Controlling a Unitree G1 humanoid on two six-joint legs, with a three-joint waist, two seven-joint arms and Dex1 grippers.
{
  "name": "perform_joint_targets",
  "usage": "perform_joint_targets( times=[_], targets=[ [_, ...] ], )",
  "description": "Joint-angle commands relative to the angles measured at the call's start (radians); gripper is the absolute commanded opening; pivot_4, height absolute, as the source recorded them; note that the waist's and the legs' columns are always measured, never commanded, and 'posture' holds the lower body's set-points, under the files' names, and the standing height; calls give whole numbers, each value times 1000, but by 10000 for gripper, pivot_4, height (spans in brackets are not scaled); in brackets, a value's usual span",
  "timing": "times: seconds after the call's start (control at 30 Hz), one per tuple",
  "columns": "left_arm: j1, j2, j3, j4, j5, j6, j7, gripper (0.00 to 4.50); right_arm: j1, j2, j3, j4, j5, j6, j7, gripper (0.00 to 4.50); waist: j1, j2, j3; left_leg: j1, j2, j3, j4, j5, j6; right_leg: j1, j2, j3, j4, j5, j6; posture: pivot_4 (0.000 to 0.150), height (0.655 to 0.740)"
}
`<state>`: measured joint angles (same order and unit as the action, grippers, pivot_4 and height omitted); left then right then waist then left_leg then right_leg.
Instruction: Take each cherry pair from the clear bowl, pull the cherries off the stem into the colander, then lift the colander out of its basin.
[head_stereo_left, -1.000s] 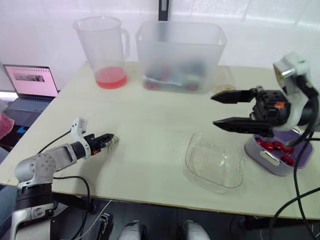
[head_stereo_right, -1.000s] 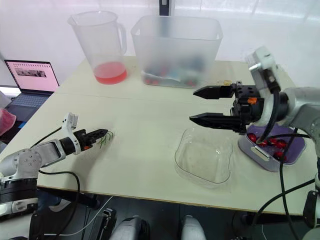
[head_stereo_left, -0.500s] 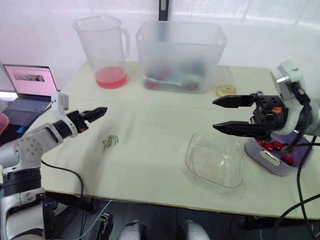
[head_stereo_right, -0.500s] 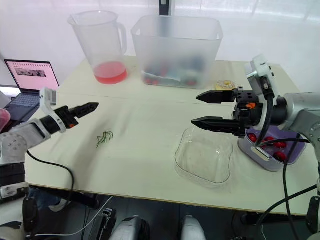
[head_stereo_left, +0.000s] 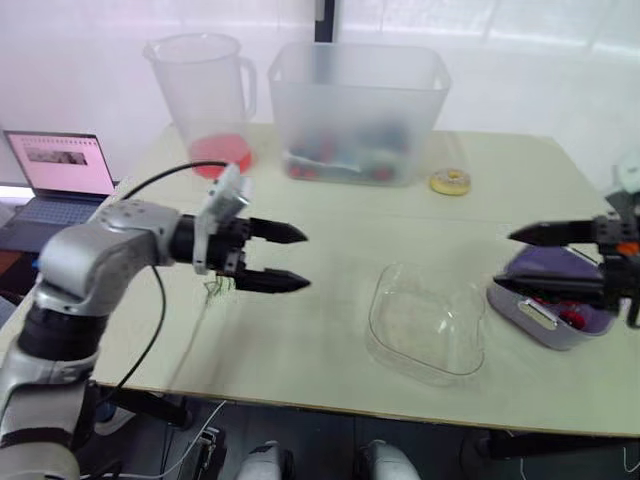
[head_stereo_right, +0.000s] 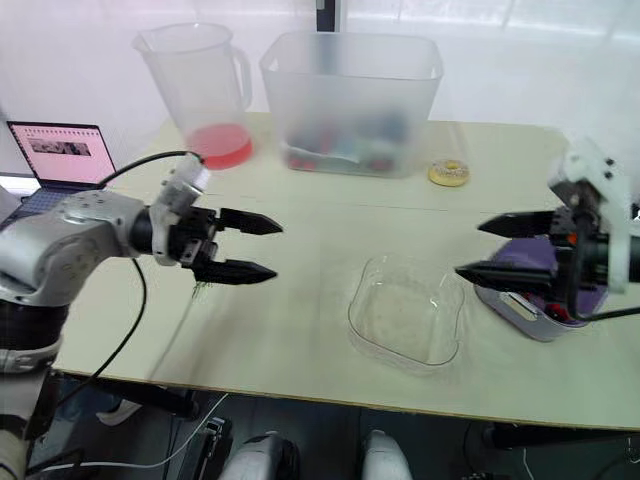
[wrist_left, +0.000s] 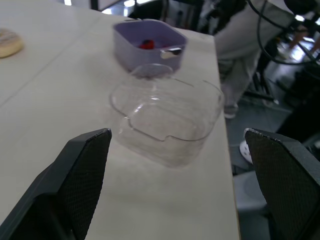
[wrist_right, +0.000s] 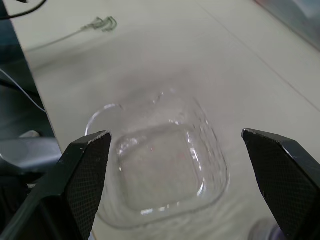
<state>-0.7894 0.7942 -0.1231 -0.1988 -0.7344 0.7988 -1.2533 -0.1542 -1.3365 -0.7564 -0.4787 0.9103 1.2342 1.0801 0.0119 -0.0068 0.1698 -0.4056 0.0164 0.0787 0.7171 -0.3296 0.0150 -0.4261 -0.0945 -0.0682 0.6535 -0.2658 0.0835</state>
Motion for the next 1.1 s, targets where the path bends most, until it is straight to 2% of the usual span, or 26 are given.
perform_joint_targets(
  times=[0.03, 0.2, 0.33, 0.47, 0.7, 0.87, 0.97, 1.07, 1.1],
  targets=[
    [-52, -31, 3, 19, 11, -48, -51, 44630, 183, -2, -214, -88, -152, 71, 40, 45000, 2, 0, 0, 0, 0, 0, 0, 0, 0, 0, 0, 0, 0, 0, 0, 1500, 7078],
    [-97, -98, 17, 67, 16, -83, -53, 44630, 502, 48, -331, -106, -409, -29, 81, 45000, 7, -1, 0, -1, -1, -1, 1, 0, 1, 0, 1, 0, -1, 0, 0, 1500, 7078],
    [-97, -98, 40, 56, -23, -18, -41, 44630, 514, 43, -221, -39, -495, -107, -1, 45000, -6, -1, 0, 0, -1, 0, 1, -1, 1, 0, 1, 2, 0, 0, 0, 1500, 7078],
    [-64, -98, 65, 17, -33, -4, -2, 44630, 368, 49, -32, 52, -441, -119, -60, 45000, -11, 0, 0, 2, 1, 0, 1, 0, 0, 1, 3, 4, 1, 0, 0, 1500, 7078],
    [-5, -85, 106, -37, -25, -6, 68, 44630, 216, 6, 282, 180, -497, -279, -73, 45000, 0, 0, 0, 1, 1, 0, 1, 0, 0, 1, 4, 4, 0, 0, 1, 1500, 7078],
    [28, -82, 133, -82, -40, 13, 125, 44630, 79, -12, 471, 244, -512, -291, -71, 45000, 1, 0, 0, 1, 0, -1, 1, 0, 0, 1, 3, 4, 0, 0, 1, 1500, 7078],
    [53, -66, 142, -109, -40, 19, 141, 45000, 28, -12, 558, 293, -548, -327, -72, 35838, 0, 0, 0, 1, 0, 0, 1, 0, 0, 1, 3, 4, 0, 0, 1, 1500, 7078],
    [63, -60, 146, -119, -42, 22, 149, 45000, 2, -9, 599, 313, -574, -363, -70, 22386, 0, 0, 0, 1, 0, 0, 1, 0, 0, 1, 3, 4, 0, 0, 1, 1500, 7078],
    [64, -61, 153, -118, -52, 27, 155, 45000, -5, -7, 608, 321, -580, -369, -70, 22386, 0, 0, 0, 1, 0, 0, 1, 0, 0, 1, 3, 4, 0, 0, 1, 1500, 7078]
  ],
)
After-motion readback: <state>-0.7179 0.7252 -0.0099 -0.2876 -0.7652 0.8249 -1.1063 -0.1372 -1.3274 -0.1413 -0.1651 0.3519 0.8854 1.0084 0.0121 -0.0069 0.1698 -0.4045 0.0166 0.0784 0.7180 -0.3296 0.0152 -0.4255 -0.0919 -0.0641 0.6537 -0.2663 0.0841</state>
